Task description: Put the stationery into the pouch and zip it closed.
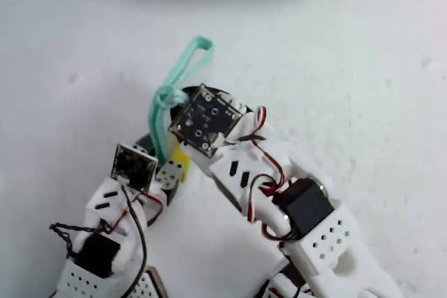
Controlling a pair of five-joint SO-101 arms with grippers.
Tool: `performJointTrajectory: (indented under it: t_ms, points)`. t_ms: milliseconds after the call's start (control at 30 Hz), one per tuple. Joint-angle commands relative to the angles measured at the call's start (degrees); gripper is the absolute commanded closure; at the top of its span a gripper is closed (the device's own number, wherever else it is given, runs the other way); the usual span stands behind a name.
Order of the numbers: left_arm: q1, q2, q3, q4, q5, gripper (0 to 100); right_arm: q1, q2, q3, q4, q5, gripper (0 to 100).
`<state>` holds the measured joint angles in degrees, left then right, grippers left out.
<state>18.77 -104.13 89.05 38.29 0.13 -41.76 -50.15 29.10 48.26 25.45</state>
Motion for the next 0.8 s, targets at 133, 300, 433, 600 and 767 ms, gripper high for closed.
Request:
performJointTrajectory:
  t_ms: [133, 300, 433, 600, 767]
  points:
    - [0.04, -0.75, -5.36, 0.70, 0.62, 86, -0.04, -1.71, -3.52, 1.01, -0.35, 98.0]
    - [0.04, -0.75, -6.33, 0.70, 0.26, 86, 1.98, -1.71, -3.52, 3.03, -0.35, 98.0]
    - [0.04, -0.75, -7.38, 0.26, 0.18, 86, 1.63, -1.71, -3.52, 8.40, -0.35, 98.0]
    - [0.48, -0.75, -7.47, 0.18, 0.18, 87, 0.57, -1.71, -3.52, 8.66, -0.62, 98.0]
    - [0.13, -0.75, -7.47, 0.18, 0.09, 94, -1.89, -1.71, -4.04, 8.66, -0.44, 98.0]
